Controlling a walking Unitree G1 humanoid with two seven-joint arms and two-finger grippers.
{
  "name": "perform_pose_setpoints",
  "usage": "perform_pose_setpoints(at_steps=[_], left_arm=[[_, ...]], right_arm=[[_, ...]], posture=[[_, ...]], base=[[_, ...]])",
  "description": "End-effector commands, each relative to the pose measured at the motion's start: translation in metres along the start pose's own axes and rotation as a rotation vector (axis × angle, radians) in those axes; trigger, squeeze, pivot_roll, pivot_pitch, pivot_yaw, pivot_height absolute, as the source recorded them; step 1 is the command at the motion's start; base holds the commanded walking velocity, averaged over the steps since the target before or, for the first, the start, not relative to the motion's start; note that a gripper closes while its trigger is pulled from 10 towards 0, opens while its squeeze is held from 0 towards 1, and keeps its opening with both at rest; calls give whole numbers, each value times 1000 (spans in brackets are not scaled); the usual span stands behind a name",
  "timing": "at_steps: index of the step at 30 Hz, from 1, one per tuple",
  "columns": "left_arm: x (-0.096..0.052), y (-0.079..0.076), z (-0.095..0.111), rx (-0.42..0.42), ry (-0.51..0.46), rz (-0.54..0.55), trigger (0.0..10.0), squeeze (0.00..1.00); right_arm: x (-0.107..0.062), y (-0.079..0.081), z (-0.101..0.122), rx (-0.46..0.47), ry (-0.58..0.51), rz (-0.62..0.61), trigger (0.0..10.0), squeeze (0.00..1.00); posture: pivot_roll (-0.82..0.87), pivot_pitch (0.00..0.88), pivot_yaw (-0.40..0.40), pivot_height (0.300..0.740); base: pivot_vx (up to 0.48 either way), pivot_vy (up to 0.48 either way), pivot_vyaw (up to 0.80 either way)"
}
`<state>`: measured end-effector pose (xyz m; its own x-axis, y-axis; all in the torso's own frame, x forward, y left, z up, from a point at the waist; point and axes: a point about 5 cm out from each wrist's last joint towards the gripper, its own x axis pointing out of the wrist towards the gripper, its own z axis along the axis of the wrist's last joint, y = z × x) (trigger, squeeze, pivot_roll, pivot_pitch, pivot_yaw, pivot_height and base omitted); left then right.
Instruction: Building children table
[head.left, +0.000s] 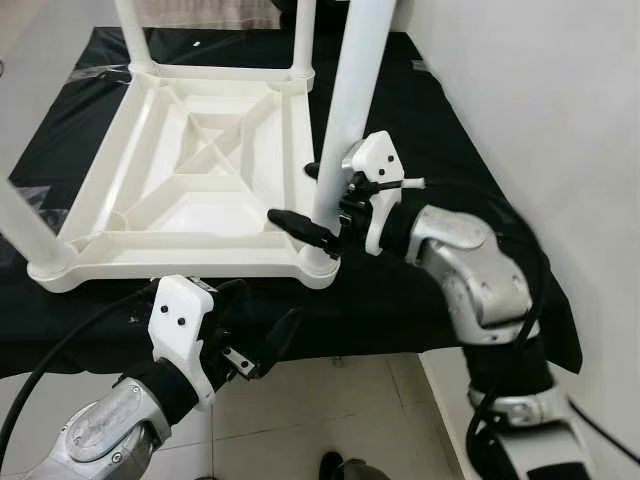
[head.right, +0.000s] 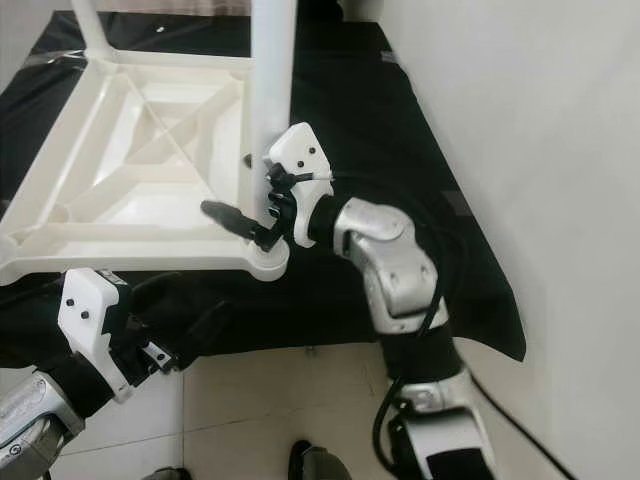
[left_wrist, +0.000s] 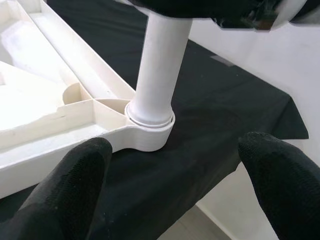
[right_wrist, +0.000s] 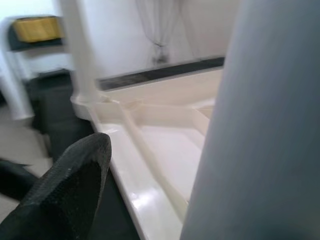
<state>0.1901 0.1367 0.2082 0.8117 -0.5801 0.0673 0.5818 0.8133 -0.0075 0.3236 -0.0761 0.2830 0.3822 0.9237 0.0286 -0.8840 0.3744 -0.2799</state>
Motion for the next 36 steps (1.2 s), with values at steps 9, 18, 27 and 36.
perform_pose_setpoints(at_steps=[9, 18, 27, 36], left_arm=[[-3, -4, 0, -14, 6, 3, 10000, 0], [-5, -3, 0, -16, 8, 10, 10000, 0], [-3, -3, -1, -19, 7, 5, 10000, 0], [-4, 0, -3, -20, 9, 11, 10000, 0]], right_arm=[[5, -34, 29, -18, -120, 242, 8157, 0], [-8, -48, 33, 27, -152, 370, 0, 0], [-18, -56, 24, 21, -109, 324, 0, 0], [-37, -8, -79, 63, 271, -746, 0, 0]], posture=[[181, 275, -131, 740], [178, 273, -127, 740], [166, 263, -130, 740], [149, 248, -123, 740]], base=[[0, 0, 0], [0, 0, 0], [0, 0, 0], [0, 0, 0]])
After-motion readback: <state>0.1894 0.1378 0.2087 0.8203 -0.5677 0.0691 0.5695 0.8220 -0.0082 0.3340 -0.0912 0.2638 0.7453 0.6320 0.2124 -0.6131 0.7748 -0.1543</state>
